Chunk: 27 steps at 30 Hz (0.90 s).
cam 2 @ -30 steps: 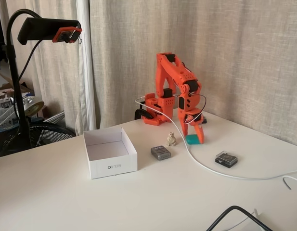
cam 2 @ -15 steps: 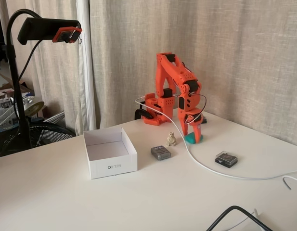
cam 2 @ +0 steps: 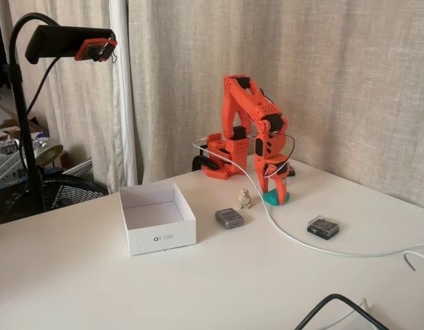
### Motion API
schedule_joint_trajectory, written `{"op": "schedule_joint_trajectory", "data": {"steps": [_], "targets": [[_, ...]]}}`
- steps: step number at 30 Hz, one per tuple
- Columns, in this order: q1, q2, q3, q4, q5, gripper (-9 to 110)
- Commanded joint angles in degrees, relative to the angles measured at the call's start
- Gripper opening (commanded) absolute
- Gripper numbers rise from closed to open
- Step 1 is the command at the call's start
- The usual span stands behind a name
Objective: Grasp the green cube and put it in the bin.
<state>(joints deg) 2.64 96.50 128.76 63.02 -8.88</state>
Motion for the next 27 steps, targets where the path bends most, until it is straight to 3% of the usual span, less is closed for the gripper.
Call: {"op": "schedule_joint_trajectory", "data": {"steps": [1, 15, 22, 27], "targets": [[0.53, 0.7, -0.18, -0.97, -0.35, -8], [8.09, 12.04, -18.54, -11.51, -1.76, -8], [27.77, 18.54, -19.42, -12.04, -5.01, -8], [45.88, 10.9, -17.75, -16.52, -15.03, -8]]}}
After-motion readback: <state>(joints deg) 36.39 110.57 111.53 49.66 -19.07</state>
